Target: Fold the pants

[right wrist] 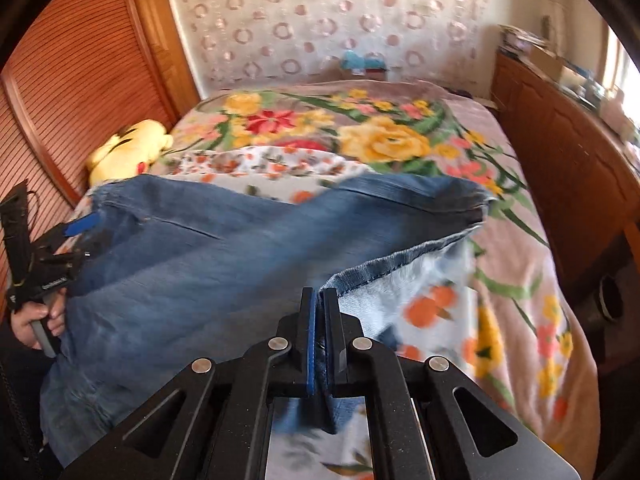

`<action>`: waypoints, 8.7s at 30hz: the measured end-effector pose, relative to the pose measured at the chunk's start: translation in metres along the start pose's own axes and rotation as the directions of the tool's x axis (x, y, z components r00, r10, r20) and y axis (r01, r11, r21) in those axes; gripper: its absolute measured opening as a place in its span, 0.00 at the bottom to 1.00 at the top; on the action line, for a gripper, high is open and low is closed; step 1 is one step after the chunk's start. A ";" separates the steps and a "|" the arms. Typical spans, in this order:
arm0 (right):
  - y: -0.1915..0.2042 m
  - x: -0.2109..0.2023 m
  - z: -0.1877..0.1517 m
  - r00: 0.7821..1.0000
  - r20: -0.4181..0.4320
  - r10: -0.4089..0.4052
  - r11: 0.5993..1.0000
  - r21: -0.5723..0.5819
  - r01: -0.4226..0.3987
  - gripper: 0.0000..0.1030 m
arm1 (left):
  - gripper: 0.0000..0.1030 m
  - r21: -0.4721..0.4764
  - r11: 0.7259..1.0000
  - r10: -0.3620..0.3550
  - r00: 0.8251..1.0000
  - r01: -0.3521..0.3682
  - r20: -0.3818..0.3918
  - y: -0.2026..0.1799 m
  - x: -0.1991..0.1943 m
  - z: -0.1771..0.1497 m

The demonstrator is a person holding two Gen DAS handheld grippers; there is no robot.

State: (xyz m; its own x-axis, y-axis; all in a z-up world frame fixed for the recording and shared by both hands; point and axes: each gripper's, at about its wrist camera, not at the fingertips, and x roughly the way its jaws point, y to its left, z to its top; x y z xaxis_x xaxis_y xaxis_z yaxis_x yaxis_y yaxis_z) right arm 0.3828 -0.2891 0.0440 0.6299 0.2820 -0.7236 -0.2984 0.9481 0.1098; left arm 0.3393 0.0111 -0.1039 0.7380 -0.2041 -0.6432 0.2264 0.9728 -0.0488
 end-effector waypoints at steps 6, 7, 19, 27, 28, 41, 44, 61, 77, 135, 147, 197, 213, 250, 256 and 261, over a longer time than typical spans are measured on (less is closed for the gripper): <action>0.048 0.020 -0.004 0.991 -0.037 0.130 0.988 -0.079 -0.132 0.03 | 0.78 0.001 1.000 -0.001 1.000 0.001 -0.002 -0.001 0.000 -0.001; 0.049 0.023 -0.005 0.989 -0.044 0.140 0.986 -0.084 -0.144 0.03 | 0.78 0.001 1.000 -0.001 1.000 0.001 -0.002 -0.001 0.000 -0.001; 0.028 0.012 -0.016 0.998 0.040 0.053 0.998 -0.043 -0.051 0.23 | 0.78 -0.001 1.000 -0.002 1.000 0.002 -0.002 0.001 0.000 0.001; -0.003 0.005 -0.045 0.988 0.098 -0.119 0.991 0.080 0.111 0.34 | 0.78 -0.001 1.000 -0.002 1.000 0.002 -0.004 0.001 0.000 0.001; -0.006 0.008 -0.050 0.988 0.082 -0.133 0.988 0.085 0.126 0.34 | 0.78 -0.001 1.000 -0.002 1.000 0.002 -0.004 0.001 0.000 0.001; 0.026 0.090 -0.062 0.994 -0.079 -0.075 0.996 0.050 0.079 0.48 | 0.78 -0.003 1.000 -0.004 1.000 0.004 -0.005 0.001 0.000 0.000; 0.027 0.095 -0.059 0.996 -0.069 -0.061 0.996 0.068 0.066 0.48 | 0.78 -0.002 1.000 -0.005 1.000 0.005 -0.008 0.001 0.000 0.000; 0.007 -0.009 -0.141 0.967 0.084 -0.241 0.919 0.339 0.200 0.18 | 0.78 -0.003 1.000 -0.004 1.000 0.004 -0.005 0.002 0.000 -0.002; 0.008 -0.012 -0.132 0.928 0.075 -0.365 0.892 0.313 0.326 0.31 | 0.78 0.003 1.000 -0.001 1.000 0.001 -0.008 -0.002 -0.001 -0.011; -0.036 0.115 -0.055 0.918 0.043 -0.395 0.903 0.200 0.380 0.09 | 0.38 -0.079 0.997 0.005 0.978 -0.022 -0.207 0.097 0.033 0.036; -0.034 0.102 -0.048 0.938 0.069 -0.339 0.935 0.132 0.328 0.07 | 0.04 -0.093 0.996 -0.007 0.996 -0.002 -0.089 0.104 -0.003 0.045; 0.021 -0.029 -0.114 0.954 0.172 -0.245 0.968 0.094 0.232 0.27 | 0.75 0.070 0.995 -0.068 0.997 0.070 -0.036 0.013 -0.094 -0.025; 0.037 -0.056 -0.188 0.973 0.077 -0.217 0.969 0.137 0.205 0.28 | 0.75 0.041 0.995 -0.094 0.995 0.095 -0.026 -0.024 -0.102 -0.072; 0.051 -0.110 -0.139 0.930 0.311 -0.195 0.968 0.214 0.131 0.15 | 0.75 -0.040 0.999 -0.029 0.999 0.029 0.016 -0.008 -0.107 -0.090; 0.073 -0.094 -0.087 0.925 0.341 -0.168 0.983 0.125 0.133 0.15 | 0.75 -0.049 0.998 -0.032 0.999 0.033 0.017 -0.006 -0.107 -0.090; 0.075 -0.039 -0.075 0.956 0.224 -0.187 0.982 0.076 0.175 0.15 | 0.75 -0.054 0.998 -0.036 0.999 0.036 0.015 -0.005 -0.106 -0.091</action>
State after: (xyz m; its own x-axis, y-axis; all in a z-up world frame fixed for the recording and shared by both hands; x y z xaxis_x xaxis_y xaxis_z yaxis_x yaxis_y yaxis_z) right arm 0.2819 -0.2401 0.0289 0.8191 0.1249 -0.5598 -0.1282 0.9912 0.0335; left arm 0.2018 0.0381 -0.1047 0.7392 -0.2402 -0.6292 0.2183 0.9692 -0.1135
